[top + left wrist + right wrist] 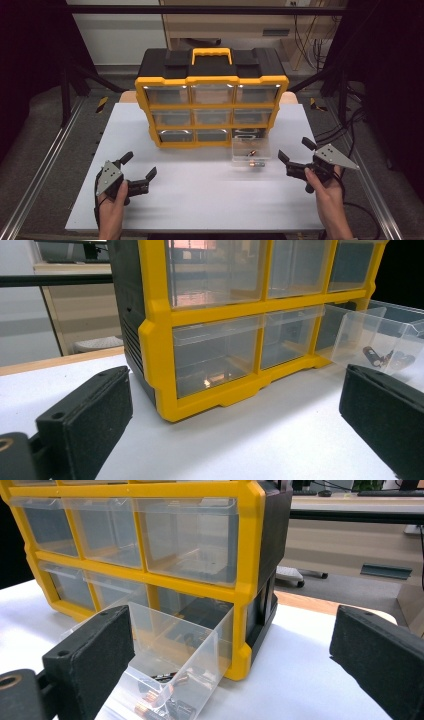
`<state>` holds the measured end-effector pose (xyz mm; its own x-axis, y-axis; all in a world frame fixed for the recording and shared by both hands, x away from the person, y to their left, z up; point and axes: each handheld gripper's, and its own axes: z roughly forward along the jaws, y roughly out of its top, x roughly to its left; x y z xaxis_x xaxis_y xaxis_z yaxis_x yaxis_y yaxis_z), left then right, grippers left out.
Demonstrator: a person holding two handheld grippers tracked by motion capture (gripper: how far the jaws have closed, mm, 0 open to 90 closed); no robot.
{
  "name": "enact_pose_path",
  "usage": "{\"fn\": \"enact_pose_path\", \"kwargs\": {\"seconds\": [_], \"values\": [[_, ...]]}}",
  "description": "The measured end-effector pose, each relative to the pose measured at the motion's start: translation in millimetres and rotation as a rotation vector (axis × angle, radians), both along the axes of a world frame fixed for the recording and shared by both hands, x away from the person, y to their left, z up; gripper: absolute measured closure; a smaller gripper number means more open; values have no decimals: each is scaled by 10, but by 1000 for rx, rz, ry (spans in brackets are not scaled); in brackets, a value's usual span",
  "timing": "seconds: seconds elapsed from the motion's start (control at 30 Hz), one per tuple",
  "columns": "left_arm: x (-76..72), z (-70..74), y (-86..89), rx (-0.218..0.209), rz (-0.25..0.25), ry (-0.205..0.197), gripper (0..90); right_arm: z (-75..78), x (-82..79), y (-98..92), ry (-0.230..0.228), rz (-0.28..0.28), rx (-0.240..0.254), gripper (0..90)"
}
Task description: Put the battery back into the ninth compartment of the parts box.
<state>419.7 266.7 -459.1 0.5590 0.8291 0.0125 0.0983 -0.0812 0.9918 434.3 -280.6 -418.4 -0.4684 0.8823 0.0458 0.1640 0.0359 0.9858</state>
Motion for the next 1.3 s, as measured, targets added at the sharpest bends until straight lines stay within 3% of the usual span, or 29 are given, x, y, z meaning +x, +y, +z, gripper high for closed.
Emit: {"fn": "enact_pose_path", "kwargs": {"seconds": [1.3], "values": [[-12, 3, 2, -12, -17, 4, 5, -320, -112, -30, -30, 44, 5, 47]]}}
